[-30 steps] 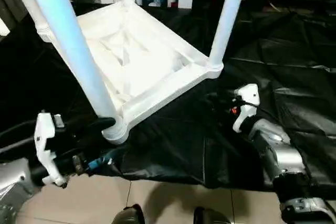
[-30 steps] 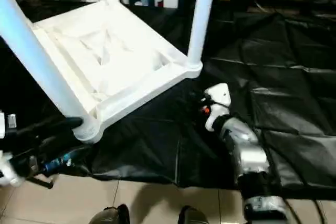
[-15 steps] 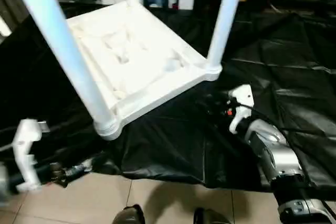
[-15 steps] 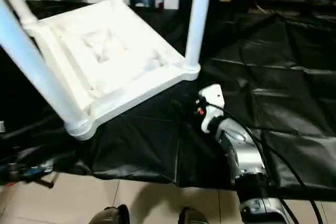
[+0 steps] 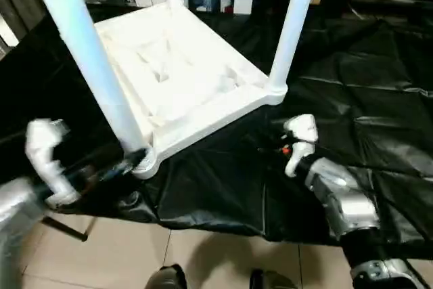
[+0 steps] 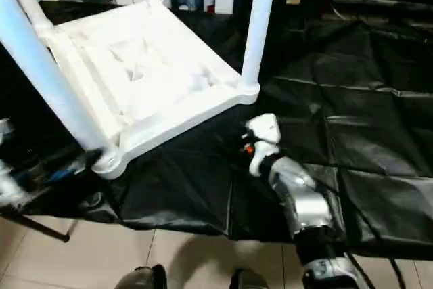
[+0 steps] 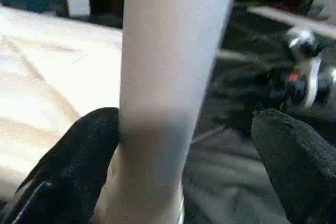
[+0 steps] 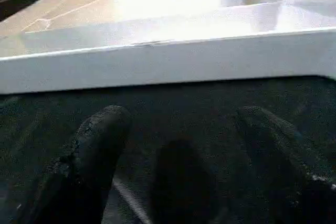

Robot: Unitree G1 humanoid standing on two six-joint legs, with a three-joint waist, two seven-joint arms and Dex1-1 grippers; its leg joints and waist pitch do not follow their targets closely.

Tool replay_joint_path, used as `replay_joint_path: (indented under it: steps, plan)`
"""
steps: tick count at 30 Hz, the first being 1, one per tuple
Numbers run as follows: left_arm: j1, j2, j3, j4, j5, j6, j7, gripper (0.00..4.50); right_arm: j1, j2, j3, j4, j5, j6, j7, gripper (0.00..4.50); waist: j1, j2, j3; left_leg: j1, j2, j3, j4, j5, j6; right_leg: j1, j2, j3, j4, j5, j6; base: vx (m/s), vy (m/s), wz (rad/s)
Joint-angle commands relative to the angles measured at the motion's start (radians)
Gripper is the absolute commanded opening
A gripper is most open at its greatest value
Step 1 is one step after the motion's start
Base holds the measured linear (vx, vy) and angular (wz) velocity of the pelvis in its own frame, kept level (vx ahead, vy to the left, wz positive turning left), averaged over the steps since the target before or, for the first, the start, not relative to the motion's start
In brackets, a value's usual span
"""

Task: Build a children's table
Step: Rotate table base

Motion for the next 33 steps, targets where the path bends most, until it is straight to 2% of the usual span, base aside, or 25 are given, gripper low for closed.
replay_joint_path:
  steps: [1,2,3,4,5,8,13,19,20,21,22,23,25,26,28,29,33]
  plan:
    - [-0.027,-0.036,-0.04,-0.029,-0.062,0.027,-0.003,4.43,-0.032,0.012,0.005,0.049,-0.013,-0.015,-0.007,3.7,0.003,0.014,-0.098,0.023,0.024,-0.011,-0.058,-0.164,0.05,0.048,-0.035,0.032,-0.05,-0.072,-0.298,0.0,0.0,0.0]
    - [-0.046,-0.061,-0.066,-0.045,-0.083,0.044,-0.003,4.43,-0.056,0.021,0.009,0.093,-0.025,-0.025,-0.018,3.7,0.004,0.014,-0.098,0.023,0.023,-0.011,-0.057,-0.171,0.045,0.046,-0.034,0.032,-0.05,-0.074,-0.31,0.0,0.0,0.0]
    - [-0.046,-0.061,-0.066,-0.045,-0.083,0.044,-0.003,4.43,-0.056,0.021,0.009,0.093,-0.025,-0.025,-0.018,3.7,0.004,0.014,-0.098,0.023,0.023,-0.011,-0.057,-0.171,0.045,0.046,-0.034,0.032,-0.05,-0.074,-0.31,0.0,0.0,0.0]
    - [-0.058,-0.076,-0.097,-0.051,-0.084,0.055,-0.007,4.43,-0.076,0.029,0.013,0.124,-0.036,-0.032,-0.029,3.7,0.005,0.013,-0.101,0.022,0.025,-0.011,-0.054,-0.179,0.042,0.046,-0.034,0.031,-0.045,-0.068,-0.313,0.0,0.0,0.0]
    - [-0.058,-0.076,-0.097,-0.051,-0.084,0.055,-0.007,4.43,-0.076,0.029,0.013,0.124,-0.036,-0.032,-0.029,3.7,0.006,0.013,-0.1,0.023,0.024,-0.01,-0.054,-0.186,0.045,0.046,-0.033,0.031,-0.047,-0.074,-0.308,0.0,0.0,0.0]
    - [-0.102,-0.127,-0.187,-0.043,-0.077,0.061,-0.016,4.43,-0.13,0.043,0.032,0.21,-0.076,-0.048,-0.072,3.7,0.006,0.01,-0.104,0.024,0.024,-0.01,-0.051,-0.179,0.04,0.048,-0.037,0.031,-0.048,-0.089,-0.306,0.0,0.0,0.0]
    - [-0.133,-0.164,-0.255,-0.032,-0.065,0.064,-0.029,4.43,-0.162,0.053,0.025,0.256,-0.083,-0.068,-0.075,3.7,0.007,0.007,-0.109,0.017,0.022,-0.011,-0.047,-0.167,0.041,0.054,-0.039,0.033,-0.044,-0.077,-0.295,0.0,0.0,0.0]
    - [-0.226,-0.253,-0.381,0.042,-0.011,0.033,-0.032,4.43,-0.194,0.056,0.023,0.308,-0.091,-0.101,-0.074,3.7,0.004,0.006,-0.112,0.018,0.02,-0.012,-0.044,-0.186,0.034,0.055,-0.038,0.032,-0.048,-0.108,-0.291,0.0,0.0,0.0]
    - [-0.243,-0.265,-0.395,0.059,-0.001,0.025,-0.032,4.43,-0.196,0.055,0.023,0.312,-0.09,-0.103,-0.074,3.7,0.003,0.004,-0.114,0.016,0.02,-0.013,-0.043,-0.184,0.034,0.059,-0.039,0.032,-0.046,-0.1,-0.291,0.0,0.0,0.0]
    - [-0.284,-0.291,-0.418,0.114,0.022,0.005,-0.034,4.43,-0.198,0.051,0.021,0.318,-0.091,-0.108,-0.071,3.7,0.002,0.006,-0.115,0.017,0.019,-0.013,-0.042,-0.187,0.035,0.057,-0.038,0.032,-0.047,-0.098,-0.291,0.0,0.0,0.0]
    - [-0.295,-0.297,-0.423,0.13,0.029,-0.001,-0.035,4.43,-0.2,0.05,0.019,0.322,-0.092,-0.111,-0.07,3.7,0.002,0.004,-0.115,0.019,0.018,-0.012,-0.042,-0.193,0.036,0.056,-0.037,0.032,-0.049,-0.101,-0.29,0.0,0.0,0.0]
    - [-0.302,-0.3,-0.427,0.14,0.034,-0.006,-0.036,4.43,-0.2,0.05,0.019,0.323,-0.093,-0.112,-0.071,3.7,0.002,0.005,-0.117,0.014,0.019,-0.015,-0.041,-0.186,0.036,0.062,-0.04,0.032,-0.045,-0.096,-0.292,0.0,0.0,0.0]
    - [-0.323,-0.31,-0.44,0.173,0.054,-0.021,-0.038,4.43,-0.2,0.046,0.018,0.328,-0.097,-0.116,-0.072,3.7,0.0,0.002,-0.12,0.013,0.018,-0.015,-0.039,-0.165,0.048,0.063,-0.039,0.031,-0.044,-0.068,-0.293,0.0,0.0,0.0]
    - [-0.355,-0.327,-0.452,0.22,0.078,-0.044,-0.042,4.43,-0.2,0.043,0.013,0.333,-0.1,-0.123,-0.069,3.7,-0.002,0.006,-0.121,0.012,0.017,-0.015,-0.037,-0.158,0.059,0.062,-0.038,0.03,-0.044,-0.056,-0.298,0.0,0.0,0.0]
    - [-0.381,-0.342,-0.459,0.258,0.095,-0.057,-0.038,4.43,-0.201,0.04,0.009,0.339,-0.103,-0.128,-0.068,3.7,-0.001,0.003,-0.123,0.012,0.016,-0.014,-0.036,-0.157,0.071,0.063,-0.038,0.03,-0.046,-0.06,-0.302,0.0,0.0,0.0]
    - [-0.396,-0.351,-0.462,0.281,0.105,-0.069,-0.037,4.43,-0.202,0.039,0.006,0.344,-0.105,-0.133,-0.067,3.7,-0.002,0.008,-0.125,0.012,0.017,-0.014,-0.035,-0.158,0.072,0.064,-0.039,0.029,-0.047,-0.064,-0.303,0.0,0.0,0.0]
    - [-0.448,-0.381,-0.482,0.358,0.137,-0.114,-0.037,4.43,-0.203,0.034,0.001,0.351,-0.106,-0.143,-0.063,3.7,0.003,0.009,-0.126,0.014,0.018,-0.014,-0.035,-0.175,0.072,0.062,-0.038,0.028,-0.05,-0.09,-0.305,0.0,0.0,0.0]
